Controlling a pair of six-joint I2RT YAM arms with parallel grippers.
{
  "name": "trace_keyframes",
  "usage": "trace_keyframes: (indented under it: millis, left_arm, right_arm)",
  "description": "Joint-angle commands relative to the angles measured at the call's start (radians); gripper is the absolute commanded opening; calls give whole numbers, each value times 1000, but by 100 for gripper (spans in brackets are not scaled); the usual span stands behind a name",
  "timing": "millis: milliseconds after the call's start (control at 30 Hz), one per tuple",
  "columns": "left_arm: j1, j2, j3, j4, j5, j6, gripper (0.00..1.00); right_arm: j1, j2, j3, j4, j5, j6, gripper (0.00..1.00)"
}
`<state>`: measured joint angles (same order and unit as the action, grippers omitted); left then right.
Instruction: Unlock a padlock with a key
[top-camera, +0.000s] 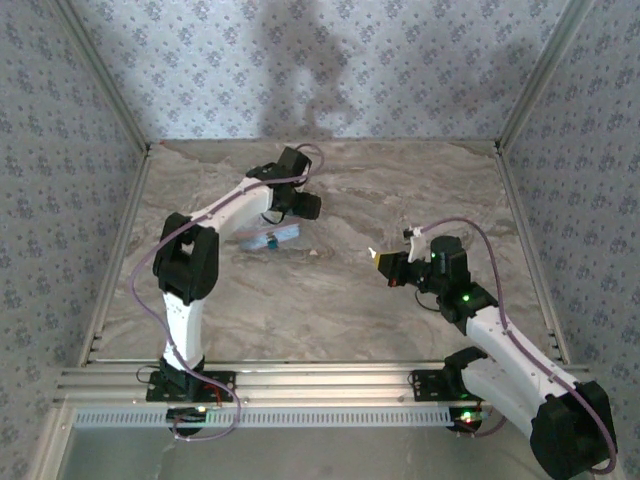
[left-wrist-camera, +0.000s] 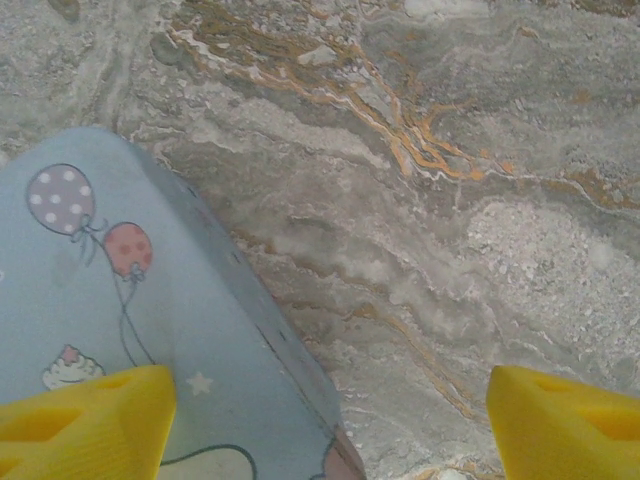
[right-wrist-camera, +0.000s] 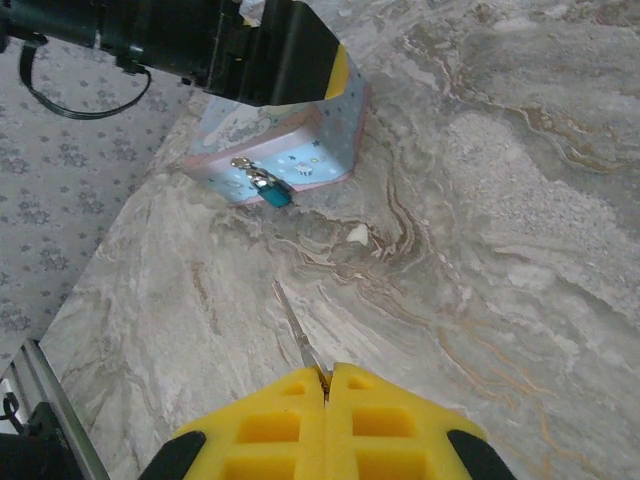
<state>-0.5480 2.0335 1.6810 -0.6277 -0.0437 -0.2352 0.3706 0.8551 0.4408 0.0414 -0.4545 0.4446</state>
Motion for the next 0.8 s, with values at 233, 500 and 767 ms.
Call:
trace_keyframes:
  millis: [233,500,767]
  left_arm:
    - [-65,8,-28,-8,-47,20,81]
    - [-78,-13,-79,19,-47,-10,82]
    - [-95,-39,-117,40,-20,-52,82]
  right_arm:
    - [-56,-55,35,-168,39,-56,0]
    - [-142,-117,26,-225,4,-60,0]
    - [-171,-117,27,-227,-15,-54,0]
